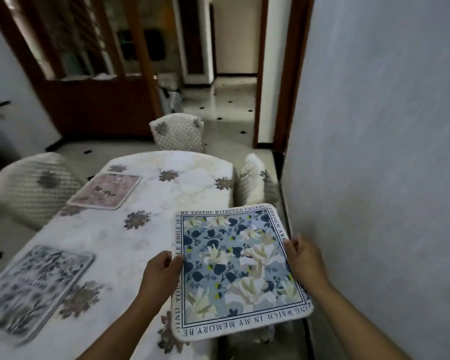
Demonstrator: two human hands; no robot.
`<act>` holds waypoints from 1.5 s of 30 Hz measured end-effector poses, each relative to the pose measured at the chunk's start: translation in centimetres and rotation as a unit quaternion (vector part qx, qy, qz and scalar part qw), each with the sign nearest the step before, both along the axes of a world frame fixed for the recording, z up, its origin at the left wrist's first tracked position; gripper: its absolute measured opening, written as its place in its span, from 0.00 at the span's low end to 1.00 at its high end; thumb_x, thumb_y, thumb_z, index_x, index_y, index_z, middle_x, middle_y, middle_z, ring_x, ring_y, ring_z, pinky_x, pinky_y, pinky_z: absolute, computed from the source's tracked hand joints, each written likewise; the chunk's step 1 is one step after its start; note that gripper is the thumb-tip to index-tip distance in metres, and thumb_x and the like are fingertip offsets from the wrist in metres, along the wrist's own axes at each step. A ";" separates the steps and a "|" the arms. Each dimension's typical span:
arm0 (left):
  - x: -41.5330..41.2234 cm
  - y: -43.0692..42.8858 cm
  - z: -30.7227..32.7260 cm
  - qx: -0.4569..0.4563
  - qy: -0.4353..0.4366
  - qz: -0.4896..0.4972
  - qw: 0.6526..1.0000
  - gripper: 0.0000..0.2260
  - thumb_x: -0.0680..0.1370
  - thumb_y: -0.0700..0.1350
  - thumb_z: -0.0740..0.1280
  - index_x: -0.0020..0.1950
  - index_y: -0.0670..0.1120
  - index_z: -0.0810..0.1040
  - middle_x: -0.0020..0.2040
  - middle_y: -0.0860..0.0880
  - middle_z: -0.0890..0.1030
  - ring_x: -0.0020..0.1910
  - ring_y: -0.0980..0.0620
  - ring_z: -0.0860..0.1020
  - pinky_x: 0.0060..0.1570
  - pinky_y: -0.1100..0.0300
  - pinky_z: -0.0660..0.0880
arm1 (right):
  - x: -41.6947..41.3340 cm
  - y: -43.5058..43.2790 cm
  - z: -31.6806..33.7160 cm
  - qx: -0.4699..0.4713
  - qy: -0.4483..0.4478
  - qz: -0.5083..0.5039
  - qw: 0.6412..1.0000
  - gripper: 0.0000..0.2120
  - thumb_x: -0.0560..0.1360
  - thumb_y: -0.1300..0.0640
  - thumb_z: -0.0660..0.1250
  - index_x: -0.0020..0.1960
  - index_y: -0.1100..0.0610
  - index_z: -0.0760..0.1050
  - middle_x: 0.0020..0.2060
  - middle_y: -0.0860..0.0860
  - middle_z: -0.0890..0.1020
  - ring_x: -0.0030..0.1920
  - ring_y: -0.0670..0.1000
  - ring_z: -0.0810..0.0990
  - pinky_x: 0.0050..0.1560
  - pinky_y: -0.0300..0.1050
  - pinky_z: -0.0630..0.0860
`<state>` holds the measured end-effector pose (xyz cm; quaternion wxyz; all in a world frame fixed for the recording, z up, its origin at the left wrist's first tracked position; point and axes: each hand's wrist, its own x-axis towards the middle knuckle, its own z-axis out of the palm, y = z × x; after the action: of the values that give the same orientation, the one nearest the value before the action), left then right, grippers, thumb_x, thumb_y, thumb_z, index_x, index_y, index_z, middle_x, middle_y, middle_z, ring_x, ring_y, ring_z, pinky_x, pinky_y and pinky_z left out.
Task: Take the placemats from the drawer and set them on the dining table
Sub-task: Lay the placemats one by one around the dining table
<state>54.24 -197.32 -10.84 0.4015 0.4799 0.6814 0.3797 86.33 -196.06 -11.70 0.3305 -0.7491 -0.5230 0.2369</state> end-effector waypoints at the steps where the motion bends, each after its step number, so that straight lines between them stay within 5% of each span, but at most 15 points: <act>1: -1.0 -0.4 0.0 0.002 -0.001 0.032 0.999 0.17 0.79 0.48 0.66 0.34 0.44 0.68 0.28 0.48 0.71 0.26 0.52 0.69 0.30 0.59 0.65 | -1.0 2.4 -0.1 0.001 -0.021 0.043 0.999 0.14 0.80 0.48 0.61 0.41 0.55 0.70 0.34 0.52 0.78 0.34 0.52 0.76 0.32 0.45 0.70; 10: -7.8 -1.8 -6.2 -0.014 0.002 0.240 0.971 0.19 0.79 0.46 0.67 0.34 0.46 0.60 0.29 0.48 0.61 0.29 0.51 0.62 0.34 0.54 0.62 | -14.0 16.9 -3.1 0.015 -0.073 0.297 0.952 0.13 0.81 0.50 0.61 0.41 0.56 0.67 0.31 0.53 0.74 0.33 0.53 0.73 0.32 0.48 0.67; 17: -7.0 -1.4 -10.7 -0.085 0.014 0.356 0.930 0.17 0.80 0.45 0.66 0.36 0.44 0.63 0.32 0.46 0.66 0.30 0.51 0.65 0.32 0.56 0.60 | -19.6 23.1 -9.3 -0.046 -0.088 0.415 0.904 0.15 0.81 0.49 0.59 0.40 0.55 0.64 0.31 0.54 0.74 0.32 0.54 0.72 0.30 0.47 0.62; 28: -1.8 1.8 -19.0 -0.223 0.025 0.493 0.840 0.14 0.82 0.49 0.62 0.38 0.48 0.66 0.35 0.50 0.71 0.32 0.55 0.69 0.31 0.60 0.63 | -26.4 31.1 -20.9 -0.073 -0.106 0.630 0.766 0.12 0.81 0.57 0.59 0.41 0.59 0.64 0.29 0.54 0.71 0.29 0.55 0.70 0.30 0.47 0.62; 38: -1.7 2.4 -22.8 -0.264 0.072 0.503 0.820 0.10 0.82 0.49 0.61 0.47 0.44 0.71 0.39 0.50 0.75 0.38 0.51 0.75 0.31 0.62 0.64 | -25.8 31.3 -24.6 -0.061 -0.158 0.616 0.769 0.09 0.81 0.57 0.57 0.43 0.59 0.66 0.35 0.57 0.74 0.34 0.59 0.74 0.32 0.48 0.66; 42: 0.4 1.9 -23.5 -0.237 0.190 0.523 0.796 0.12 0.77 0.49 0.64 0.54 0.42 0.72 0.50 0.43 0.76 0.50 0.43 0.75 0.43 0.56 0.70 | -24.8 28.6 -24.2 0.113 -0.184 0.615 0.759 0.06 0.74 0.63 0.63 0.49 0.66 0.73 0.45 0.63 0.76 0.45 0.62 0.74 0.43 0.53 0.69; 45: 4.0 3.0 -24.4 -0.200 0.305 0.465 0.807 0.25 0.77 0.52 0.61 0.69 0.37 0.69 0.66 0.35 0.72 0.65 0.37 0.69 0.62 0.45 0.70 | -23.2 23.9 -24.5 0.152 -0.153 0.727 0.652 0.19 0.77 0.56 0.62 0.66 0.64 0.70 0.63 0.61 0.72 0.64 0.60 0.70 0.65 0.55 0.64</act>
<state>58.22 -194.37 -35.29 0.0356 0.1054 0.9713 0.2101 63.08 -172.12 -36.24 0.0768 -0.0950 -0.9720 0.2005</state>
